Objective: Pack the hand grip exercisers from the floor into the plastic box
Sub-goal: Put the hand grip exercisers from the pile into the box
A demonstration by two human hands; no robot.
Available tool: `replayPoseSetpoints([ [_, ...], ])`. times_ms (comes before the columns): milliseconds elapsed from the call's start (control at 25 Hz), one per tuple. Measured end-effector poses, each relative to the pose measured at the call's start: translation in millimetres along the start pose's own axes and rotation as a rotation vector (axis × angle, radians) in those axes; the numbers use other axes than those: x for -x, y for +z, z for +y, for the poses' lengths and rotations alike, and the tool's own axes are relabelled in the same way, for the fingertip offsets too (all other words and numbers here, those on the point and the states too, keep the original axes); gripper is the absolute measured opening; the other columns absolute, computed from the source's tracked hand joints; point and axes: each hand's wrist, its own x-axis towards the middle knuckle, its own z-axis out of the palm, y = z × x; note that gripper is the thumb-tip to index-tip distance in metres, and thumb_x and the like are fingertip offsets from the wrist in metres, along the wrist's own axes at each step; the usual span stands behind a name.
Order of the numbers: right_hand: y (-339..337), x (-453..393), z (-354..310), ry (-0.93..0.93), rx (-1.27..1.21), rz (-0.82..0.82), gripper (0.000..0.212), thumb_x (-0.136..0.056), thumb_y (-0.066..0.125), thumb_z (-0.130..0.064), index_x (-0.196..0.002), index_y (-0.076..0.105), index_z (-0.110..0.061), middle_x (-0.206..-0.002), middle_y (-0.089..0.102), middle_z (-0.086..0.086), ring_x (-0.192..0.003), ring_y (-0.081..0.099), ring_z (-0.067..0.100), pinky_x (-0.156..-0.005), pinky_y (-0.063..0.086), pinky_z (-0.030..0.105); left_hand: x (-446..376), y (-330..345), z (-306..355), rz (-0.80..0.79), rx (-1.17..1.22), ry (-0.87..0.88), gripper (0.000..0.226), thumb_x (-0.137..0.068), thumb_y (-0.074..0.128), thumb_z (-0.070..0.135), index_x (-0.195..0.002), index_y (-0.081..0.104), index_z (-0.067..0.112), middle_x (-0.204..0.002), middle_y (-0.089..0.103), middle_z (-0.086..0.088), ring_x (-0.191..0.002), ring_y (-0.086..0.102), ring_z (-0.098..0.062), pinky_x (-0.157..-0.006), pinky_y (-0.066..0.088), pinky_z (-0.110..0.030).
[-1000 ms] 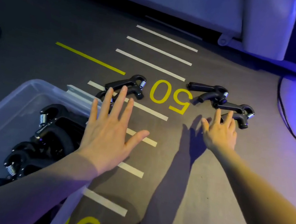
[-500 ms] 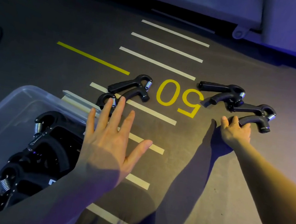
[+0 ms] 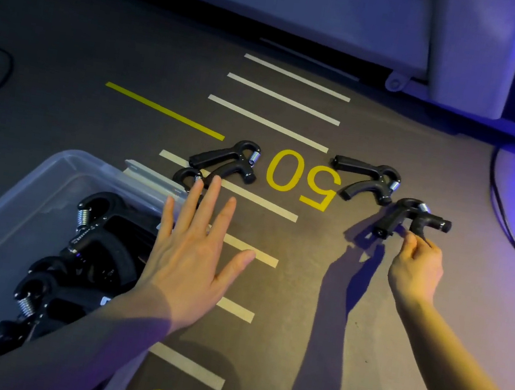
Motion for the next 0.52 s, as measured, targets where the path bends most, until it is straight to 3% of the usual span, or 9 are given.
replayPoseSetpoints([
  [120, -20, 46, -17, -0.111, -0.013, 0.022, 0.04, -0.102, 0.033, -0.026, -0.128, 0.056, -0.007, -0.135, 0.049, 0.01, -0.118, 0.05, 0.028, -0.102, 0.039, 0.039, 23, -11, -9, -0.002, 0.013, 0.003, 0.088, -0.07, -0.016, 0.07, -0.146, -0.015, 0.026, -0.146, -0.04, 0.003, -0.134, -0.036, -0.017, -0.107, -0.02, -0.04],
  [320, -38, 135, -66, -0.446, -0.166, -0.036, 0.037, -0.102, 0.034, -0.024, -0.128, 0.057, -0.012, -0.135, 0.048, 0.004, -0.11, 0.05, 0.011, -0.088, 0.033, 0.013, 67, -40, -35, 0.082, -0.004, -0.03, 0.086, -0.074, -0.01, 0.069, -0.147, -0.011, 0.023, -0.15, -0.033, 0.002, -0.137, -0.031, -0.02, -0.106, -0.02, -0.041],
  [440, -35, 182, -89, -0.706, -0.172, -0.118, 0.038, -0.098, 0.035, -0.025, -0.126, 0.059, -0.017, -0.135, 0.047, 0.002, -0.119, 0.04, -0.004, -0.091, 0.026, -0.002, 101, -48, -59, 0.108, -0.038, -0.064, 0.086, -0.077, -0.005, 0.067, -0.149, -0.005, 0.02, -0.153, -0.026, 0.0, -0.138, -0.027, -0.02, -0.106, -0.019, -0.043],
  [520, -30, 215, -101, -0.831, -0.123, -0.21, 0.038, -0.096, 0.037, -0.025, -0.124, 0.061, -0.017, -0.132, 0.046, -0.002, -0.118, 0.038, -0.008, -0.093, 0.024, -0.004, 127, -54, -80, 0.129, -0.052, -0.1, 0.085, -0.08, 0.001, 0.068, -0.149, 0.0, 0.018, -0.155, -0.021, -0.001, -0.141, -0.021, -0.023, -0.108, -0.016, -0.046],
])
